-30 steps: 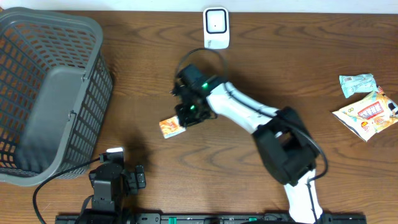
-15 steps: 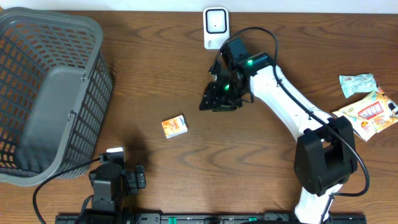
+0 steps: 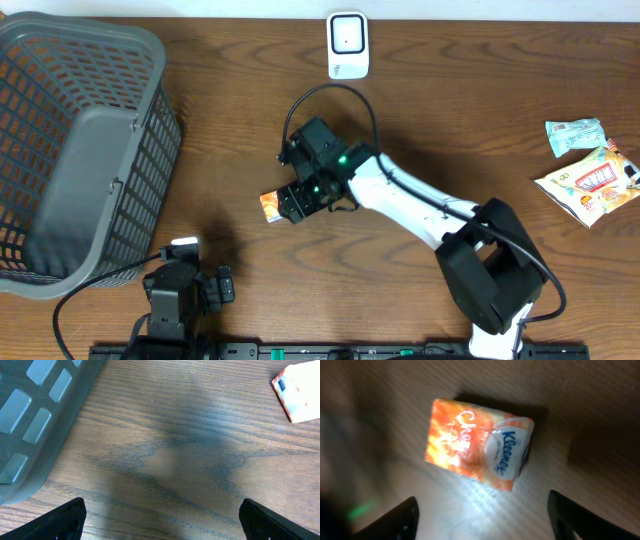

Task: Scan the item barcode
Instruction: 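Grasp the orange tissue pack with the right gripper and lift it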

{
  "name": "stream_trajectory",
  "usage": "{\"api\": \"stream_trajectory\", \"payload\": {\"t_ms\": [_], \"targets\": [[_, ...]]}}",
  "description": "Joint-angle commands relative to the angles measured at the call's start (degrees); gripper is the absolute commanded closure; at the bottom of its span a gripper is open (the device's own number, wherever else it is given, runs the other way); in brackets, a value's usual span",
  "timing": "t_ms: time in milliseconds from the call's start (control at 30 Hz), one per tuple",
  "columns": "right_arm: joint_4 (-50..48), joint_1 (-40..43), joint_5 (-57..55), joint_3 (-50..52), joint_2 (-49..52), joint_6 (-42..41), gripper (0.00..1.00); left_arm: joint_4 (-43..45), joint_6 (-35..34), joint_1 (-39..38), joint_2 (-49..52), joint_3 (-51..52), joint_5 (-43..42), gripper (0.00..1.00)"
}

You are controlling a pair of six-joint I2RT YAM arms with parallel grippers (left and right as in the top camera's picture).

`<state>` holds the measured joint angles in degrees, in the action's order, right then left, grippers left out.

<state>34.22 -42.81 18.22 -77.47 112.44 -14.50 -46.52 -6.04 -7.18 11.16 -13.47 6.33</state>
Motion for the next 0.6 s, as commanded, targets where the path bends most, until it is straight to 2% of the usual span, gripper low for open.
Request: {"api": "stream_trajectory", "payload": {"t_ms": [0, 267, 367, 500, 567], "targets": [[-3.3, -0.7, -6.7, 3.5, 0.2, -2.0, 0.18, -1.0, -0.3, 0.1, 0.0, 0.3, 0.3, 0.02], [-12.2, -0.7, -3.3, 7.4, 0.2, -2.4, 0.23, -1.0, -0.3, 0.1, 0.0, 0.3, 0.3, 0.02], [-14.2, -0.7, -2.6, 7.4, 0.2, -3.9, 0.27, -1.0, -0.3, 0.1, 0.0, 0.3, 0.3, 0.02], [-14.7, -0.8, -2.9, 7.5, 0.7, -4.6, 0.38, -1.0, -0.3, 0.1, 0.0, 0.3, 0.3, 0.02], [-14.8, -0.8, -3.3, 7.5, 1.5, -4.8, 0.39, -1.0, -0.3, 0.1, 0.0, 0.3, 0.3, 0.02]]}}
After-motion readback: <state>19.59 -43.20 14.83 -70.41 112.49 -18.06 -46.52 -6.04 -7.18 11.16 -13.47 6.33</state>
